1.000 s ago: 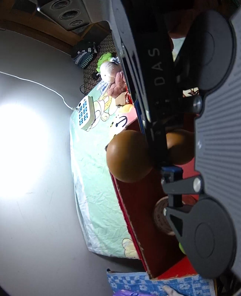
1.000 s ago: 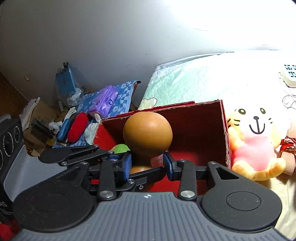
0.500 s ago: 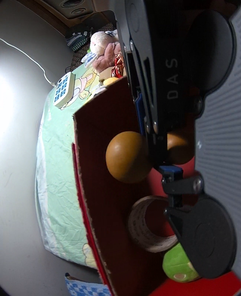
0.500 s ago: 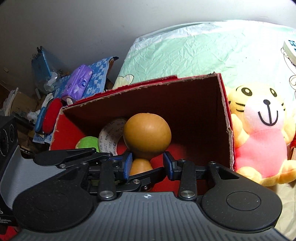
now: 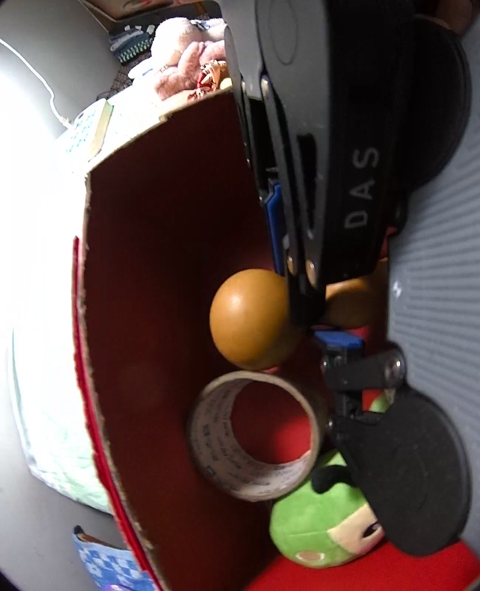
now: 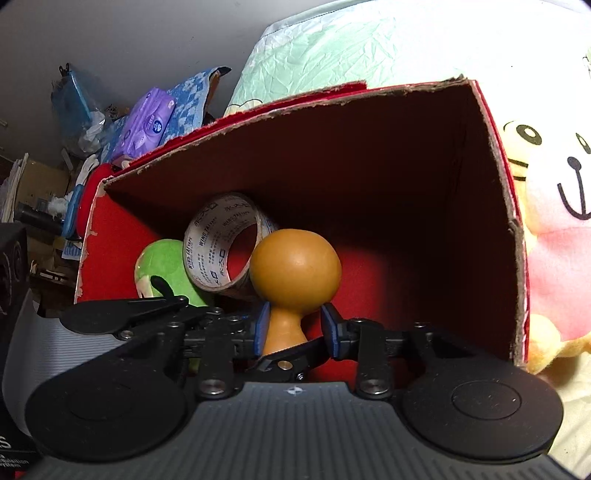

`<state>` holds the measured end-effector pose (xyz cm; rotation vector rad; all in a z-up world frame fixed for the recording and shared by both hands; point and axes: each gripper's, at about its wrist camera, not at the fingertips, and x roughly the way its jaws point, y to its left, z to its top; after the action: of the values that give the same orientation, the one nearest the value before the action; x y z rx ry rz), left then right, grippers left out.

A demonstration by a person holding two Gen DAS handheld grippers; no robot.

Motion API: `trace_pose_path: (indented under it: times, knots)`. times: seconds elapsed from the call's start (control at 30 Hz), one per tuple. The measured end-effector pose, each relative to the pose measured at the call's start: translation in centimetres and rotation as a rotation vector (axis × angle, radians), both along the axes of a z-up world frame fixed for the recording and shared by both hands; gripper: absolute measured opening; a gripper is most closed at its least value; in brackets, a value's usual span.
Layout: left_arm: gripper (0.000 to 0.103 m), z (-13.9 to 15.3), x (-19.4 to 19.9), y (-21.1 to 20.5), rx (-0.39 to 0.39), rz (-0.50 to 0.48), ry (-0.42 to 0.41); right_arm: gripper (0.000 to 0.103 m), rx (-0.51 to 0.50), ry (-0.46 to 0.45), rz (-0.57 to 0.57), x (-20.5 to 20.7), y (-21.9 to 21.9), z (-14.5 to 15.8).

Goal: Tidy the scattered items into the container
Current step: 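Lift the gourd with the right tool and lower it into the red box, then open the right tool to release the gourd beside the tape roll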

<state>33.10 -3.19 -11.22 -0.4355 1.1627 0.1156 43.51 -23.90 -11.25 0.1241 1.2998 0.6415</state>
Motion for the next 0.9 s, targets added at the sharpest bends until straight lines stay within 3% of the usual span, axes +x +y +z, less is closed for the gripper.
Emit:
trace_pose_path:
  times: [0.33,0.67,0.9]
  knots:
    - [0.038,-1.4,-1.0,1.3,-0.110,0.076,0.084,0.028,-0.053,0.015,0.030,-0.5,1.2,-0.1]
    - [0.038,-2.2,-2.2,2.6,-0.102,0.125,0.097,0.030,-0.068,0.040,0.043,-0.8,2.7,-0.5]
    - [0.037,-1.8,-2.9,2.9,-0.040,0.129,0.088,0.032,-0.044,0.055,0.052,-0.8,3.2,-0.7]
